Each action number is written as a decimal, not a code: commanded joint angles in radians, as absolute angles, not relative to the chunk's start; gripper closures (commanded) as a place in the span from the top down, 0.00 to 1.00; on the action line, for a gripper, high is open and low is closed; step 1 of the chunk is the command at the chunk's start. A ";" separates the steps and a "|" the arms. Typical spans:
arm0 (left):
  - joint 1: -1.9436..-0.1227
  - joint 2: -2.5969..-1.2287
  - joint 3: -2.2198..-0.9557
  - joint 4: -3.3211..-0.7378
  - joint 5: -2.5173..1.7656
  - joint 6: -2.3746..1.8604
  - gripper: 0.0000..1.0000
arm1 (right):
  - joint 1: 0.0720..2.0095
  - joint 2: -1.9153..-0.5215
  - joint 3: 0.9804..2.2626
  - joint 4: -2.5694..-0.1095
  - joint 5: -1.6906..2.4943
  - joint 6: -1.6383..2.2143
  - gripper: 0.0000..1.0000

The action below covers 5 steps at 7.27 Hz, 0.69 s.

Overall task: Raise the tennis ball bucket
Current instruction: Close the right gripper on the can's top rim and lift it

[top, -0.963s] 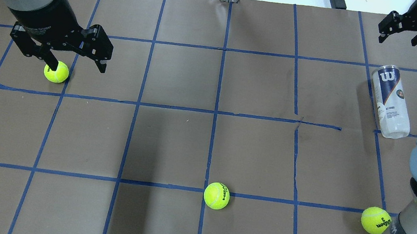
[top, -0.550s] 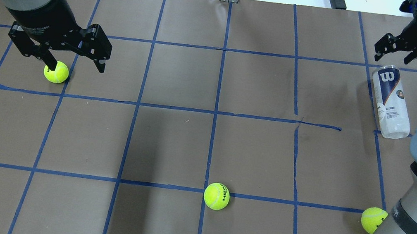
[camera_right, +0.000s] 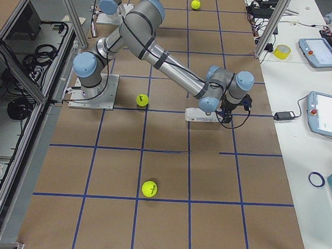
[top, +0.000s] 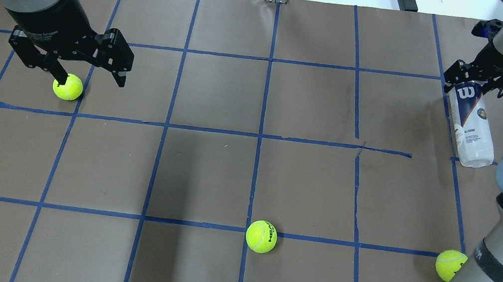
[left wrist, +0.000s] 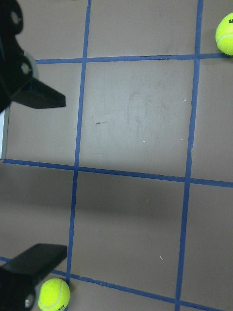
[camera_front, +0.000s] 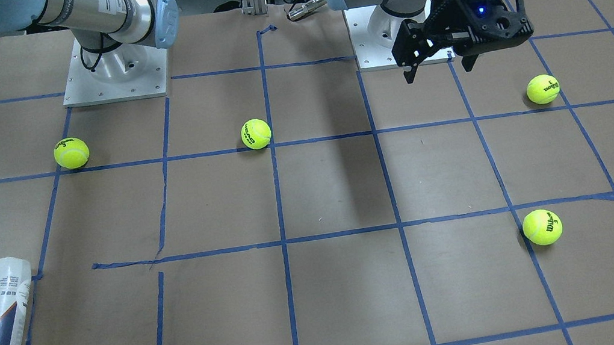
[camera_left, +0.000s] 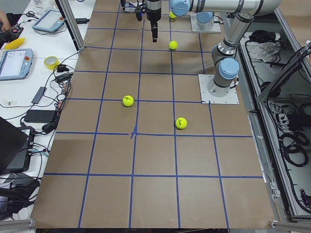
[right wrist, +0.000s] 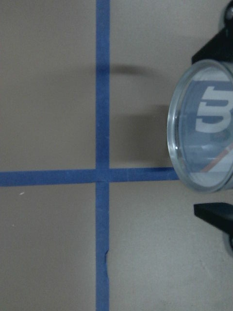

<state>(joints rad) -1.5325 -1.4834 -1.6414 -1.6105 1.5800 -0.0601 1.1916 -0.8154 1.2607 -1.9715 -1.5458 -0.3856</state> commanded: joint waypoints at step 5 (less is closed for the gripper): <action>-1.526 -1.485 -1.634 -1.628 1.580 -0.071 1.00 | 1.190 -0.842 1.262 -1.982 -1.536 -0.393 0.48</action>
<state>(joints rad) -1.5266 -1.4849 -1.6344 -1.6273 1.5800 -0.0712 1.1890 -0.8258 1.2625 -1.9881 -1.5384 -0.3909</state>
